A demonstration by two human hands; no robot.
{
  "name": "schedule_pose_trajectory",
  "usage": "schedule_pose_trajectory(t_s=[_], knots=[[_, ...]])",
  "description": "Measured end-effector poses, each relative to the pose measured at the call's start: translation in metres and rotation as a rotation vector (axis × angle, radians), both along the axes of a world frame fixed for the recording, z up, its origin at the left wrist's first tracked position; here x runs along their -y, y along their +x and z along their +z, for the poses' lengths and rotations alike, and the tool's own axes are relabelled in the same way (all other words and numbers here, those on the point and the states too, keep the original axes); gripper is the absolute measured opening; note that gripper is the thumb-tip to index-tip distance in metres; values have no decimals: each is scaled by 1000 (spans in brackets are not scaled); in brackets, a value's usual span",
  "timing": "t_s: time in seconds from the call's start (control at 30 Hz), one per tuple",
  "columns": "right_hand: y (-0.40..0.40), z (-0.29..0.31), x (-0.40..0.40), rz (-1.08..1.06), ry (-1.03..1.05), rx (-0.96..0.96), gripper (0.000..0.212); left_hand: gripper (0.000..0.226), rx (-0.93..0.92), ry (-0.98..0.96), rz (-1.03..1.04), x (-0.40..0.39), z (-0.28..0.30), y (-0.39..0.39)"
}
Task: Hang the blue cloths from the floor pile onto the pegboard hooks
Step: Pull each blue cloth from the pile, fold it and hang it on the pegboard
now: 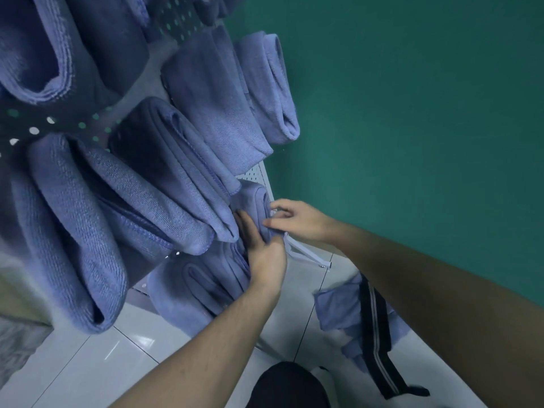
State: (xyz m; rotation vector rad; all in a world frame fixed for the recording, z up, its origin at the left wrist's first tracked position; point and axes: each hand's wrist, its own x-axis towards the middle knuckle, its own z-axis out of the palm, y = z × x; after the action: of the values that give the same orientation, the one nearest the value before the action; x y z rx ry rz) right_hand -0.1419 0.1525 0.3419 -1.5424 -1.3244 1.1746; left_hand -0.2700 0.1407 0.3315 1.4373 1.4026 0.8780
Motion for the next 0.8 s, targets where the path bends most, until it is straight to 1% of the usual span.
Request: schedule_pose_trajectory(t_s=[0.07, 0.13, 0.23, 0.3, 0.37, 0.43, 0.47, 0.53, 0.57, 0.63, 0.67, 0.7, 0.8], knots=[[11, -4, 15, 1, -71, 34, 27, 92, 16, -76, -41, 10, -8, 4], [22, -7, 35, -12, -119, 72, 38, 84, 21, -156, -120, 27, -16, 10], [38, -12, 66, -58, -151, 109, 43, 72, -60, -294, -217, 45, -33, 20], [51, -20, 86, -126, -165, 120, 38, 70, -130, -344, -265, 50, -42, 30], [66, -29, 108, -207, -182, 86, 25, 66, -157, -329, -314, 55, -50, 41], [83, -44, 135, -300, -204, 41, 11, 58, -193, -304, -361, 60, -64, 55], [92, -51, 150, -338, -210, 18, 8, 53, -212, -313, -383, 63, -71, 63], [109, -69, 177, -420, -236, -14, 7, 44, -235, -359, -443, 70, -87, 79], [118, -80, 189, -458, -263, 8, 9, 37, -247, -400, -471, 73, -95, 86], [132, -102, 211, -519, -326, 58, 12, 11, -272, -456, -537, 79, -118, 98], [137, -114, 222, -546, -345, 59, 10, 6, -273, -475, -560, 82, -130, 105], [143, -129, 230, -570, -364, 64, 8, 13, -279, -505, -574, 84, -140, 111], [158, -174, 247, -619, -440, 65, 13, 10, -361, -564, -646, 85, -175, 127]])
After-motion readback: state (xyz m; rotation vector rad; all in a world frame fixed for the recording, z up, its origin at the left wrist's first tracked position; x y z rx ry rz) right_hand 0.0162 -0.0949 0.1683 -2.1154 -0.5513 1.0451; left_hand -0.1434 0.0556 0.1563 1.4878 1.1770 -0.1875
